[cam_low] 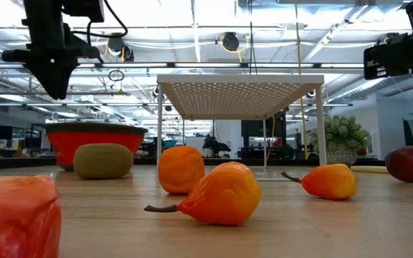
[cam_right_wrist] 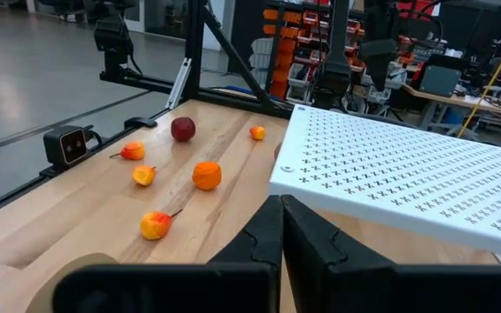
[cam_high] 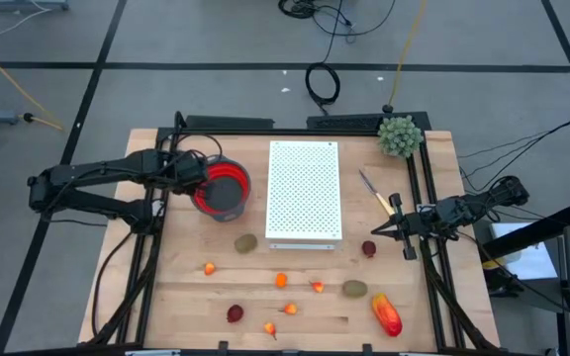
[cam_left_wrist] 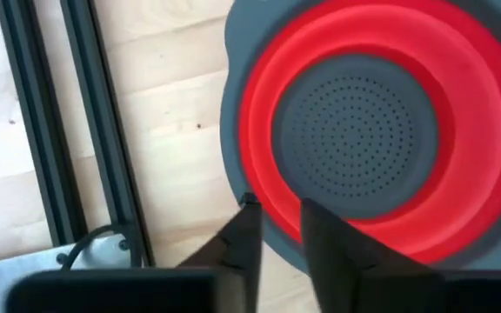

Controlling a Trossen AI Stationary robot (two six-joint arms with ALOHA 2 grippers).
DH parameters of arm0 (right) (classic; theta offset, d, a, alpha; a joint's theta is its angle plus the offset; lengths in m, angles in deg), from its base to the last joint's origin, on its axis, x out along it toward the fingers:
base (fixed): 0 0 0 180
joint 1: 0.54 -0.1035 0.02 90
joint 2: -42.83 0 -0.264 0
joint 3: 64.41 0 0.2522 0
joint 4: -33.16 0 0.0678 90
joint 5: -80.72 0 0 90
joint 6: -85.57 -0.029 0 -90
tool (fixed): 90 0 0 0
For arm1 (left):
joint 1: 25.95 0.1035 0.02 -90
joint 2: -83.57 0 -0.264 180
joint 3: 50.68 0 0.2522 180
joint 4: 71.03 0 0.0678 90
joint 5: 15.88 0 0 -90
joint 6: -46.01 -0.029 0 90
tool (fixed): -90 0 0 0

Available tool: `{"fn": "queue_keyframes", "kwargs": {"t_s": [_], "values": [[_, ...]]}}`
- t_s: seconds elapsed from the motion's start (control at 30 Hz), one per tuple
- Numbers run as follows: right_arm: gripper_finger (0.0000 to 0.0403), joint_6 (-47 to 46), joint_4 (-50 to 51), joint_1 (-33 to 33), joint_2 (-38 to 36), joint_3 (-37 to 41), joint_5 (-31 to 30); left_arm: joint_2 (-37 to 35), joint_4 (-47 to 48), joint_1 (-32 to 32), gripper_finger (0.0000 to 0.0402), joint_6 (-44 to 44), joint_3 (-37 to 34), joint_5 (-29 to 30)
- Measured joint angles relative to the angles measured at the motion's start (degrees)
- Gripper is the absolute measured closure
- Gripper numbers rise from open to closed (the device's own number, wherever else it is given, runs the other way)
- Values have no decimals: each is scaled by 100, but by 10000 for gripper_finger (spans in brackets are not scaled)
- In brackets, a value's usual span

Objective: Pick & Place Fruit
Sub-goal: Put the red strainer bowl on the shelf

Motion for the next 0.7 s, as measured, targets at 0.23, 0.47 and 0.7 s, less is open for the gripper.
{"fn": "queue_keyframes", "kwargs": {"t_s": [0.23, 0.47, 0.7], "values": [[403, 5, 0, 0, 2, 0, 1, 0, 4, 0, 186, 401, 0, 16], [403, -6, 2, 0, 1, 0, 1, 0, -45, 1, 122, 793, -174, -87], [403, -10, 2, 0, 2, 0, 1, 2, -513, 0, 114, 1274, -1086, -427]]}}
